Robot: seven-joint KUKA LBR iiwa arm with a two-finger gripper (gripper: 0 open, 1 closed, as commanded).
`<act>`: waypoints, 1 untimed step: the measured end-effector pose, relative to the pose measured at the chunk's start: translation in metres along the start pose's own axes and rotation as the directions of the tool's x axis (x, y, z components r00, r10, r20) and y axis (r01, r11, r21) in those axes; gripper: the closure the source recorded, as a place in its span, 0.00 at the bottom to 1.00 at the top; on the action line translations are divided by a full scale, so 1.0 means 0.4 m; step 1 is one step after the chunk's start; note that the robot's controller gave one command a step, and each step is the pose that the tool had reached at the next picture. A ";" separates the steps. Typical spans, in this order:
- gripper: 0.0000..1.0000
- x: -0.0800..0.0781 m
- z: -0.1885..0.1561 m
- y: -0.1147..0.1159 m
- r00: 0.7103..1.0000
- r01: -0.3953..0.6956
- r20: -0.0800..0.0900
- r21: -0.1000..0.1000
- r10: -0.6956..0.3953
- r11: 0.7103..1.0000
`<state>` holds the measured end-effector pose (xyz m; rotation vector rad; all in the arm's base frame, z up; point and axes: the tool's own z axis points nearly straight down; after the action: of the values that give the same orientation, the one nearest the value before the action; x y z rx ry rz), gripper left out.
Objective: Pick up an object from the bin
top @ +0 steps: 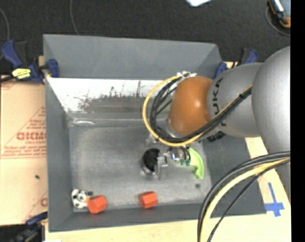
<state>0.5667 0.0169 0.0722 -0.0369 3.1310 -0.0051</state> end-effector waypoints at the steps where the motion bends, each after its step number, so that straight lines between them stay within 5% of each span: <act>1: 1.00 -0.038 -0.008 -0.031 1.000 -0.028 -0.007 -0.004 0.028 1.000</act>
Offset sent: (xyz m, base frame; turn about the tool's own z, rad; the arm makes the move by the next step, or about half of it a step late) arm 0.0000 0.0000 0.0000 0.0000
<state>0.5823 0.0051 0.0758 0.0077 3.1386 0.0008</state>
